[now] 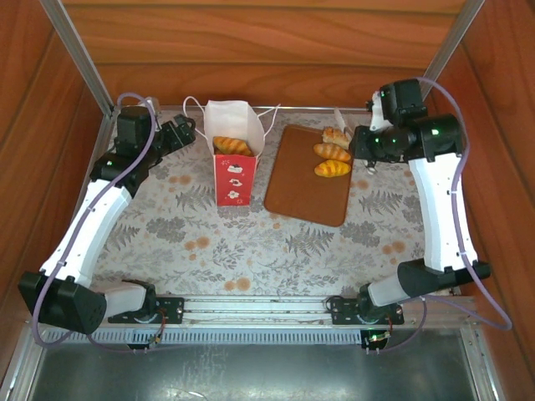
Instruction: Place the fake bread into the paper bag
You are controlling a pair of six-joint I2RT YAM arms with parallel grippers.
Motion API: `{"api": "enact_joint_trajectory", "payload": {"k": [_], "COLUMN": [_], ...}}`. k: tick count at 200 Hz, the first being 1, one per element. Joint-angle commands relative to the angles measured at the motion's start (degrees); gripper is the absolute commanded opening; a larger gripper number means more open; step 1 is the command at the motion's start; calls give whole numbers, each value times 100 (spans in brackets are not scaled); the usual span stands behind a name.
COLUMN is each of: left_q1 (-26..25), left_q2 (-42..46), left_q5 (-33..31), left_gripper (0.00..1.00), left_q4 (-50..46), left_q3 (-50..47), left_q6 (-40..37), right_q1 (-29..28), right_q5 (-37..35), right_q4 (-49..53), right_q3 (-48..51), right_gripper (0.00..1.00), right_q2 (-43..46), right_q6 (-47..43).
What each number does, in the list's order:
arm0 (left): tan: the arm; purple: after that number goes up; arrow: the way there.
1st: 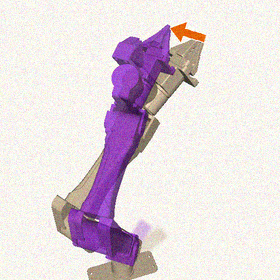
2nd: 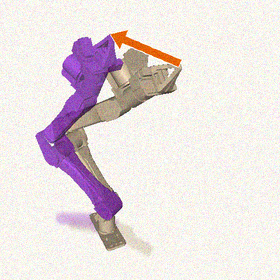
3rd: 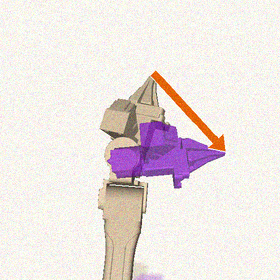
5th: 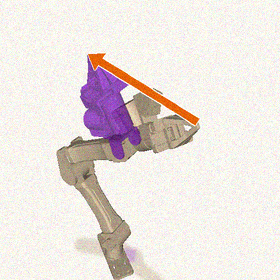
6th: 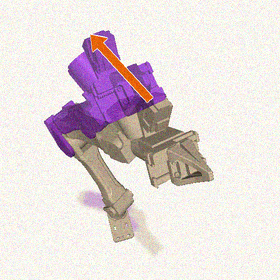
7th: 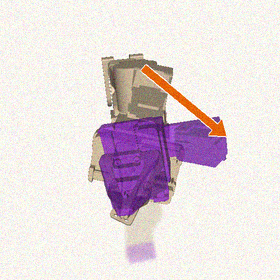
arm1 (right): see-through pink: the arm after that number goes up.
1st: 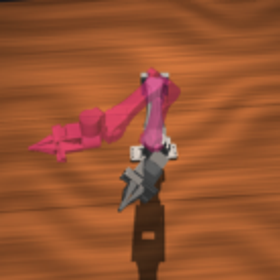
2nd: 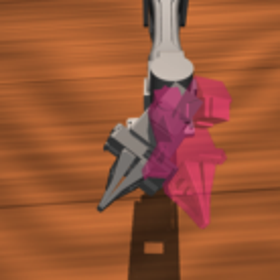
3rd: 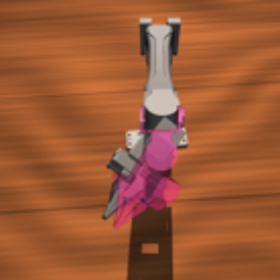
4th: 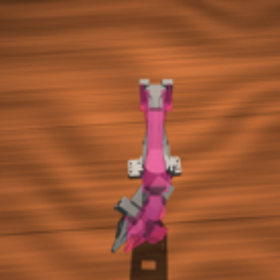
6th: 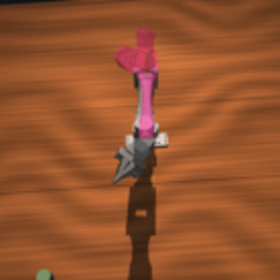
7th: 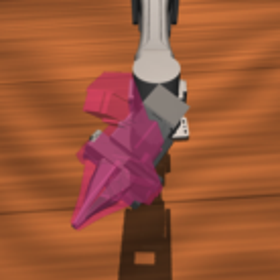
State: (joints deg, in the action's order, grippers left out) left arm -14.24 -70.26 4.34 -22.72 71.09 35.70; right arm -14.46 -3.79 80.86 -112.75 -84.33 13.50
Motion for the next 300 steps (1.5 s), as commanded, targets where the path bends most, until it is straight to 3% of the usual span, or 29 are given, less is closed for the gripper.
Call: {"api": "enact_joint_trajectory", "payload": {"k": [1,35,86,171,208,257,300], "left_q1": [50,61,119,173,179,176,176], "left_q2": [95,168,273,93,127,292,241], "left_q5": [-68,-74,-101,237,208,67,30], "left_gripper": [94,94,94,94,94,94,94], "left_q4": [22,21,21,21,28,47,74], "left_q3": [-85,-137,-218,-61,-91,-218,-202], "left_q6": [-170,-228,-345,-310,-301,-226,-211], "right_q1": [271,463,502,637,646,675,687], "right_q5": [65,-197,-687,-1000,-1395,-1888,-1893], "right_q4": [-470,-909,-973,-2557,-3379,-4223,-4087], "right_q3": [745,1798,2415,3743,4256,4246,4063], "right_gripper": [42,43,43,44,44,45,45], "right_q2": [340,340,114,472,377,214,38], "right_q6": [-449,-1077,-1914,-4202,-5810,-6925,-7076]}}
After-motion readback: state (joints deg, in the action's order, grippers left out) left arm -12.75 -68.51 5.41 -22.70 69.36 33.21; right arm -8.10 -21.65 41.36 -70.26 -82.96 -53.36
